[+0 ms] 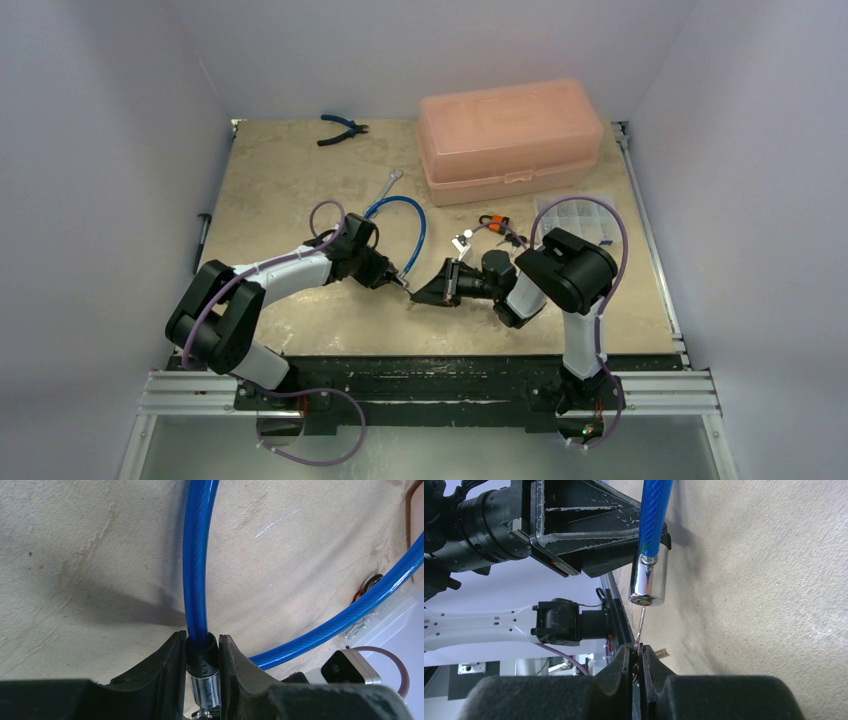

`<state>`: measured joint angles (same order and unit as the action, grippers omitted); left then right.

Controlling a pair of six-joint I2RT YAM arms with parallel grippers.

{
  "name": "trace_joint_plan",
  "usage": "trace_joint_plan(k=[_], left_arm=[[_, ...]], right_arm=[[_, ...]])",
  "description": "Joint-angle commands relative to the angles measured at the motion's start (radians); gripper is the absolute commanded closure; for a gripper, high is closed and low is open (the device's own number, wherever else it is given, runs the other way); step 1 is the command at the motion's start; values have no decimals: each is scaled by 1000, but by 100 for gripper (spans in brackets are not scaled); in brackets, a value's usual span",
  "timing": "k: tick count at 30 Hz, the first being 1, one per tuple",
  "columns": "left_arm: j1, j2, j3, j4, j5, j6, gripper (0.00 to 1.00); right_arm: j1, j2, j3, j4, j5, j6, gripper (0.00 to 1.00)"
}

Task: Unlock with the key

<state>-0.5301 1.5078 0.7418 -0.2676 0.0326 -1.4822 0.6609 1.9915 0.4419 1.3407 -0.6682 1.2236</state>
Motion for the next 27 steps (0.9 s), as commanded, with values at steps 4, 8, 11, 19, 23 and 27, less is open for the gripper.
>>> trace_joint_plan(k=[4,8,11,19,23,27], left_arm=[[6,-8,27,53,29,-12,100],[6,-8,28,48,25,-9,100],[6,-9,28,45,23,-5,100],[6,-2,31,37,20,6,100],[7,-1,31,36,21,8,100],[6,1,30,37,20,9,100]], right_arm=[[3,-19,17,28,10,-8,100],[3,-25,21,22,7,-13,100],[3,-23,21,24,7,-13,100],[3,-26,23,21,3,-15,100],[3,-26,21,22,3,-17,100],[2,-21,23,24,5,-17,100]])
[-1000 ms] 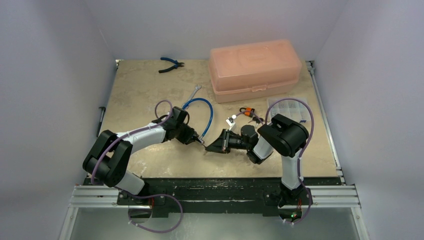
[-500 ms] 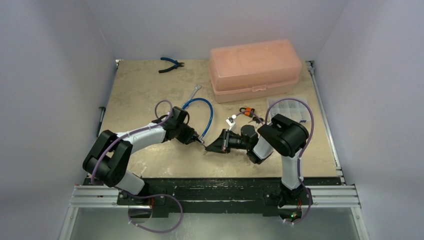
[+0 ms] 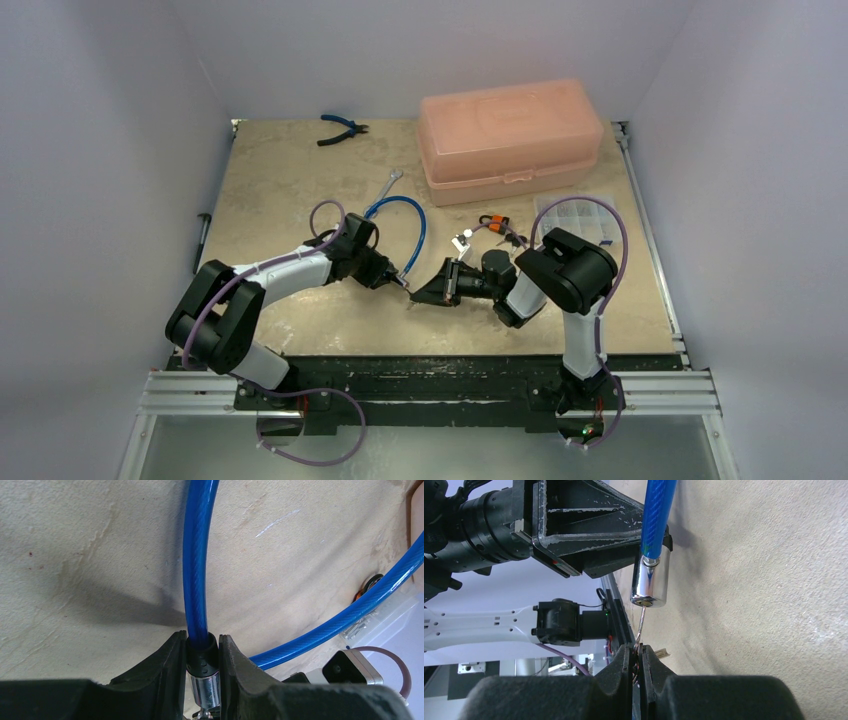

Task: Unlock with the key

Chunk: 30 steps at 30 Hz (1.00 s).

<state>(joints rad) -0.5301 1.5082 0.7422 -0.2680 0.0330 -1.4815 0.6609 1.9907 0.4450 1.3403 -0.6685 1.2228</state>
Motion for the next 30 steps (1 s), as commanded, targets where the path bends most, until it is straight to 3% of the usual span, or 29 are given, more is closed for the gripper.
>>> trace_joint_plan(k=[1,30], left_arm=[[6,2,29,37,22,8,100],[7,-7,37,41,48,12,100]], right_arm=[[3,-20,21,25,6,-16,100],[3,-12,46,-3,6,-23,100]])
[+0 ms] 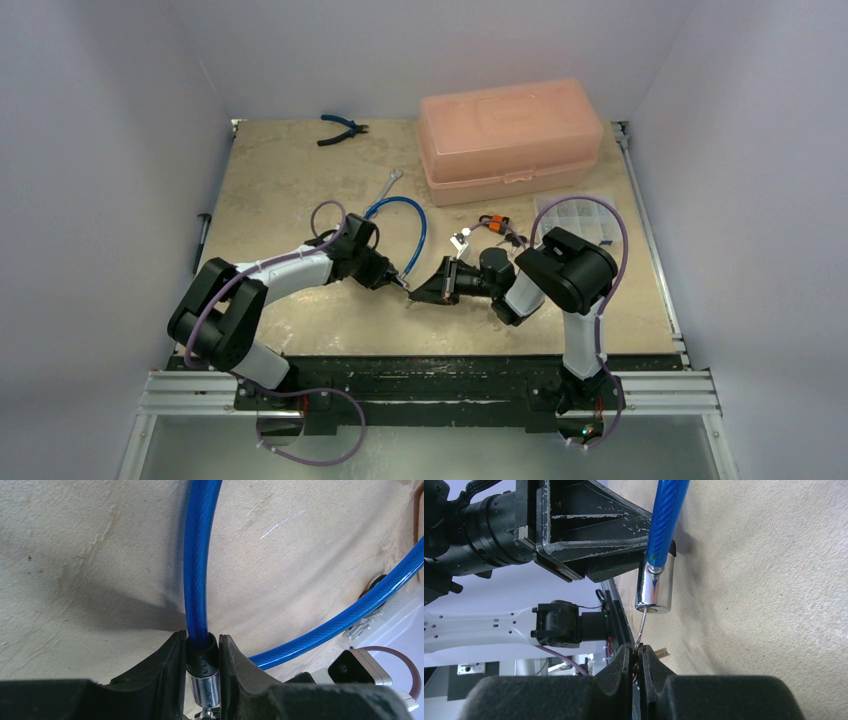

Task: Unlock with the key

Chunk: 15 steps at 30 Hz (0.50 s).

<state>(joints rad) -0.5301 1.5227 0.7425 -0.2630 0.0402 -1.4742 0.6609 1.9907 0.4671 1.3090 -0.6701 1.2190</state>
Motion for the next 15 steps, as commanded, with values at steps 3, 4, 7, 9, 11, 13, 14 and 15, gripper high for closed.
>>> trace_joint_plan(k=[3,4,7,9,11,13,14,15], left_arm=[[7,-32,40,30,37,4,100],[6,-34,40,28,35,3,100],[7,-35,39,28,40,3,100],[7,-36,39,31,47,2,100],[7,-40,37,31,52,0,100],[7,-47,37,30,52,-1,100],[7,-52,38,29,52,-1,100],[7,-54,38,27,52,0,100]], right_arm=[[3,-12,22,32,6,-22,100],[2,-11,22,32,6,-22,100],[3,-10,22,33,6,-23,100],[2,-10,24,34,4,-23,100],[4,-12,25,32,1,-29,100],[3,-13,27,28,-1,-36,100],[2,-13,29,22,-2,-42,100],[3,-13,31,15,-2,-46,100]])
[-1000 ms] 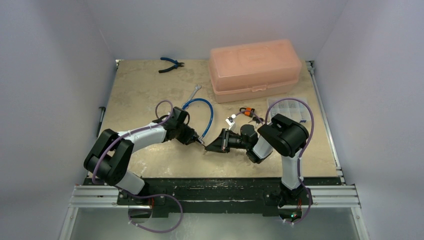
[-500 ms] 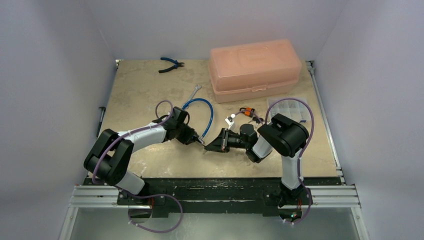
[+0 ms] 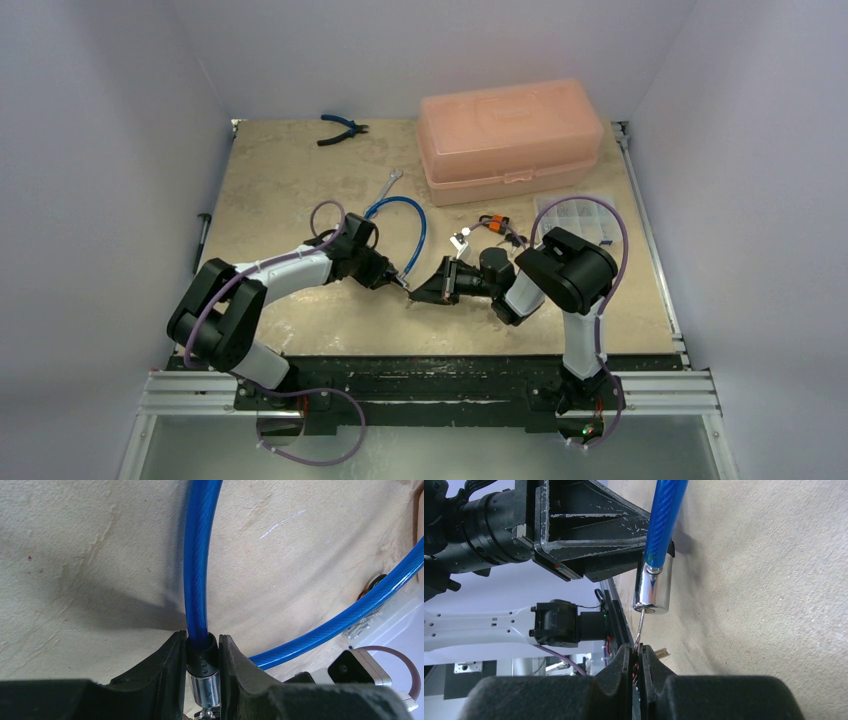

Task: Unlock with the key

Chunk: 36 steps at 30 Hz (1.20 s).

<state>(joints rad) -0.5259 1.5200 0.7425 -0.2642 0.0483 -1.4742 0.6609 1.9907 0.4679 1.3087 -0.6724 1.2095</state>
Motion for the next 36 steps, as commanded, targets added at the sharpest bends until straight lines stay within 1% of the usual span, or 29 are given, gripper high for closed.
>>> trace_joint_plan(k=[1,16,22,36], left_arm=[[3,-54,39,28,45,0,100],[4,-61,44,23,52,9,100],[3,-51,49,17,48,22,100],[3,-46,70,12,67,35,100]], right_arm=[[3,-15,31,12,0,-41,100],[3,-33,57,-23,-20,-54,100],[3,-52,88,-100,-22,-62,100],[3,-76,142,-199,-51,-128,100]])
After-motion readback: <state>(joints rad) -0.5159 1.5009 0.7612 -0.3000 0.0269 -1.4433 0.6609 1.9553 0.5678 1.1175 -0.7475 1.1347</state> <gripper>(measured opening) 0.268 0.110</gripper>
